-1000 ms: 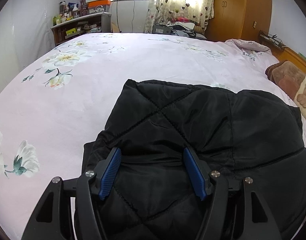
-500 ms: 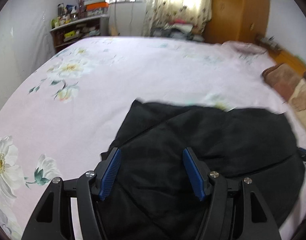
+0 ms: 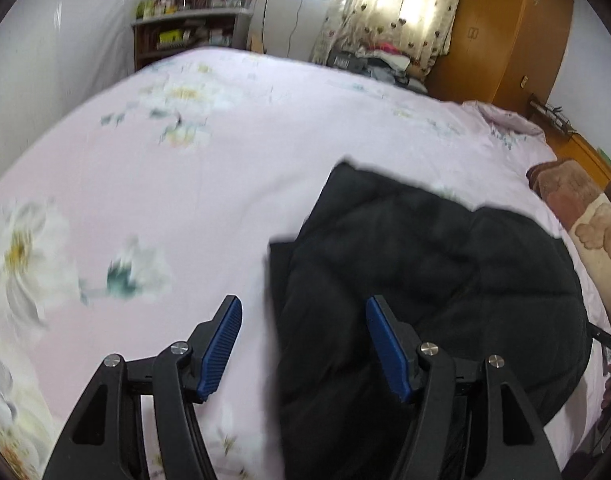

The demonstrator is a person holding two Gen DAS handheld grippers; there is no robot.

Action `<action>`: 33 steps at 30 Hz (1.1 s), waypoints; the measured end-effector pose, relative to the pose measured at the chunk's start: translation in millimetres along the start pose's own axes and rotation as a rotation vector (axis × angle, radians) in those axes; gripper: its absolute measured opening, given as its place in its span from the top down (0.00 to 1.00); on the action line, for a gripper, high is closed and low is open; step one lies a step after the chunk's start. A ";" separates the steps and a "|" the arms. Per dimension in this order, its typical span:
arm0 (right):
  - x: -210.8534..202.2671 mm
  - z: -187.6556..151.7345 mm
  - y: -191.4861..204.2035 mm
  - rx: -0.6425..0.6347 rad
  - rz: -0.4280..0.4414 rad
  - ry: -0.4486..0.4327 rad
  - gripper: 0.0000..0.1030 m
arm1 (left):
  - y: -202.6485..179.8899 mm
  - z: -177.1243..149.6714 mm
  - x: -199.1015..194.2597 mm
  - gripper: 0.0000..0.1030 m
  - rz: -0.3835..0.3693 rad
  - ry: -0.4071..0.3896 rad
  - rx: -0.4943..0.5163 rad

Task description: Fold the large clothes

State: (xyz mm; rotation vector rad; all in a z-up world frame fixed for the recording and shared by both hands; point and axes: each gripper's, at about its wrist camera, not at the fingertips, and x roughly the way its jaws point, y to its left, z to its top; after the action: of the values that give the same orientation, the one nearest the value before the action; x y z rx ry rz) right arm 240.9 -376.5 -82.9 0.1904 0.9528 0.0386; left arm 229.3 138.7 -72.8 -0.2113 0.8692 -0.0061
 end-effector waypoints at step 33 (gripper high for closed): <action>64.8 -8.0 -56.3 0.231 0.392 0.151 0.29 | 25.0 -28.8 59.2 0.22 -0.300 0.125 -0.179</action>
State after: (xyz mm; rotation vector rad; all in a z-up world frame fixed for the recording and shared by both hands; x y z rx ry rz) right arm 269.1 -423.1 -149.8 0.5930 1.0579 0.3078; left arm 243.7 152.5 -140.4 -0.5116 0.9565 -0.2240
